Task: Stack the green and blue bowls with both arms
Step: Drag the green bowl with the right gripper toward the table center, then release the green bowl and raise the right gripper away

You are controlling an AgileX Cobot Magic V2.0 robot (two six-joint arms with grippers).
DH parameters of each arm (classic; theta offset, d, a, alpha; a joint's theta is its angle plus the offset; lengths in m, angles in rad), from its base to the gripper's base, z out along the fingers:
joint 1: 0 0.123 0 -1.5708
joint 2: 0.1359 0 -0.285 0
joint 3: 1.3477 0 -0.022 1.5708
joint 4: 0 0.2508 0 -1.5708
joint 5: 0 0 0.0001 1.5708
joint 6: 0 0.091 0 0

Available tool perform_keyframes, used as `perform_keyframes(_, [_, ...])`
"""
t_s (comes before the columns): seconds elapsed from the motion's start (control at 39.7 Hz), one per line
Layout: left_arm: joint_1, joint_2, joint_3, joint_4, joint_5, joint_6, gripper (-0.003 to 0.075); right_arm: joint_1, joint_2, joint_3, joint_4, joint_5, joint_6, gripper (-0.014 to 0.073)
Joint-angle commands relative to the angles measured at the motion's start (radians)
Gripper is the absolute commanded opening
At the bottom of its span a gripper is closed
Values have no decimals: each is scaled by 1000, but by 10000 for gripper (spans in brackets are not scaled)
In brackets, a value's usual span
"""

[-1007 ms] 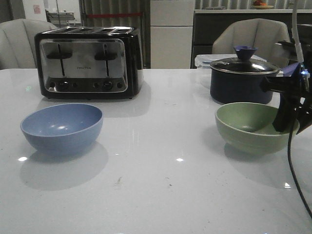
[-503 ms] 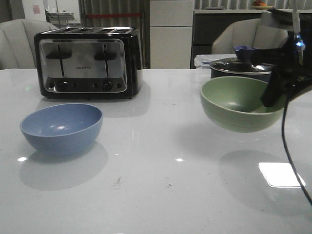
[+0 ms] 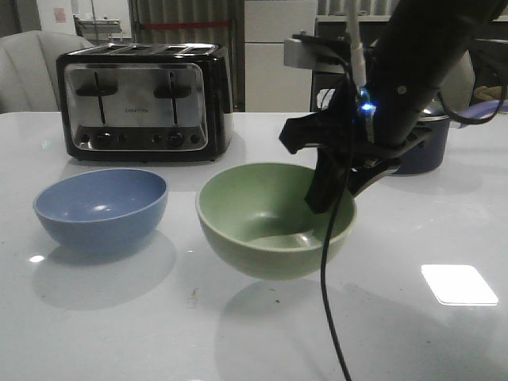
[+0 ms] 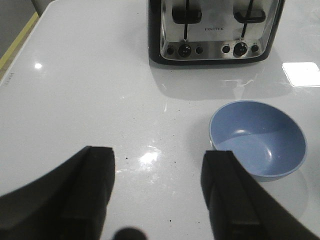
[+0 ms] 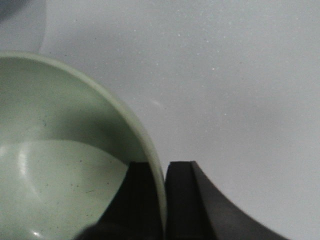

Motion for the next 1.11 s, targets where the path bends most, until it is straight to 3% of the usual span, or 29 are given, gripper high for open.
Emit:
perform_keyframes(0.0, [0,6,-27,0,-80,-2,435,6,-13,-30,7,-57,-13,52])
perform_keyframes(0.13, [0,6,-27,0,-82,-2,435,6,18,-30,5,-56,-13,82])
perform_keyframes(0.4, [0,6,-27,0,-86,-2,435,6,12,-30,2,-76,-13,332])
perform_keyframes(0.63, [0,6,-27,0,-86,-2,435,6,-165,6,-29,-105,-13,329])
perform_keyframes(0.91, [0,6,-27,0,-86,-2,435,6,-520,206,-149,-133,-13,329])
perform_keyframes(1.08, [0,6,-27,0,-86,-2,435,6,-726,338,-156,-128,-13,329])
